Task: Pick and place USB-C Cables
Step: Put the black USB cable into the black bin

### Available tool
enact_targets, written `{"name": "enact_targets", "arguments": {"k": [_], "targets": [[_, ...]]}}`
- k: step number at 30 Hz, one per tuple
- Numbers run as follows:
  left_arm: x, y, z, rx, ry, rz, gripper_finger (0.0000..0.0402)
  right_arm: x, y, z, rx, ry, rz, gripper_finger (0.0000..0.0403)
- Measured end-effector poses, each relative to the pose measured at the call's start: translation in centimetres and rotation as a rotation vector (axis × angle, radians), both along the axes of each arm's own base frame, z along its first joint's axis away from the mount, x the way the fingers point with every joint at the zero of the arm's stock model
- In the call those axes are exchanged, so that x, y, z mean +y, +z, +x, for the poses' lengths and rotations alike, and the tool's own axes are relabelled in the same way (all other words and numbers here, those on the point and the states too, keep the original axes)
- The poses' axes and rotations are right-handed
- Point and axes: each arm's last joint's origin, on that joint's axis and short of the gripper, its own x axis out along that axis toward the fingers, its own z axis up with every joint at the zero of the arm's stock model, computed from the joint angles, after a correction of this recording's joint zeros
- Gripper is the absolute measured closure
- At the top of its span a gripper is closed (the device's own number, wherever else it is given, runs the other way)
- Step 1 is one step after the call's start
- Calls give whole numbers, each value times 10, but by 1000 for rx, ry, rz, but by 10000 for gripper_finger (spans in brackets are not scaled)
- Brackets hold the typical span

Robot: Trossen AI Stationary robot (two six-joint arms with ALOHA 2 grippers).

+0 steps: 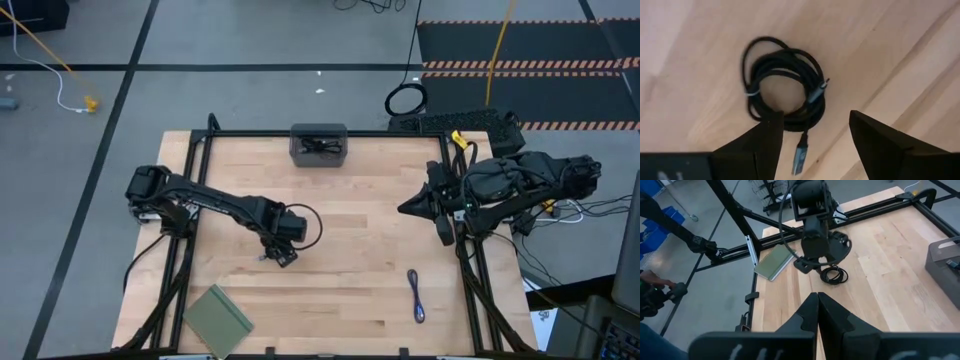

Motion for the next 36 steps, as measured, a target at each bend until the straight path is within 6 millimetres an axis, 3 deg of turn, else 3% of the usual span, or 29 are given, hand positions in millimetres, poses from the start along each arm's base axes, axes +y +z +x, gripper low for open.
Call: {"name": "enact_targets", "arguments": {"k": [16,21,30,36], "targets": [[-25,-36,-18,-25,-86,106,172,0,0,0,0,3,-7,403],[-31,-41,-16,-86,-183,155,172,0,0,0,0,4,-6,403],[-36,-65,-11,-25,-277,143,172,0,0,0,0,4,-7,403],[-38,-65,-10,-36,-312,135,223,0,0,0,0,3,-7,403]]}}
